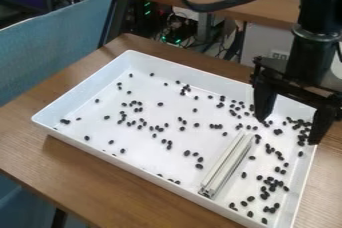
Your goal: Sweep into pile
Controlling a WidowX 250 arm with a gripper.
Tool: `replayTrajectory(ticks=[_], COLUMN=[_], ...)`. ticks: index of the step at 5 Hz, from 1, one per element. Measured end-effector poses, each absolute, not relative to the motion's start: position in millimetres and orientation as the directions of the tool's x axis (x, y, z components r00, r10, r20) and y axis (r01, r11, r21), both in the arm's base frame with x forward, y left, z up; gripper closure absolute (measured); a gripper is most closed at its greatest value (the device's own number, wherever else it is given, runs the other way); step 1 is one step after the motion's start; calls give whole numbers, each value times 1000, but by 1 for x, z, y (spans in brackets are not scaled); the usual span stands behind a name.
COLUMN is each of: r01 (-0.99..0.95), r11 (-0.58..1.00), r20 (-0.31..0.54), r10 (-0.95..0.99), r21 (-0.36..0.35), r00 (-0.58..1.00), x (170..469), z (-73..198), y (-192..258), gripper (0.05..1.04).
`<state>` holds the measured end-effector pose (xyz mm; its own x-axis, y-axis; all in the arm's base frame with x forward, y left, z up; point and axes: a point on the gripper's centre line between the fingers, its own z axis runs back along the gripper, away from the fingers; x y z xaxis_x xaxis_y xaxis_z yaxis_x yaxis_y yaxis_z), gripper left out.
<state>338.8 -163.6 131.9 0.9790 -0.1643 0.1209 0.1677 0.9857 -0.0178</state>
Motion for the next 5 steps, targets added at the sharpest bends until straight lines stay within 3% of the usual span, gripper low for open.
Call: replayTrajectory(ticks=[1,3,5], r01=[163,71,54], r11=[987,991,993], r20=[78,19,21], r10=[-163,-74,-57], r21=[-2,112,102], r00=[984,997,998], x=[336,328,331], z=[117,88,51], y=[-162,-121,-92], gripper=[83,83,83])
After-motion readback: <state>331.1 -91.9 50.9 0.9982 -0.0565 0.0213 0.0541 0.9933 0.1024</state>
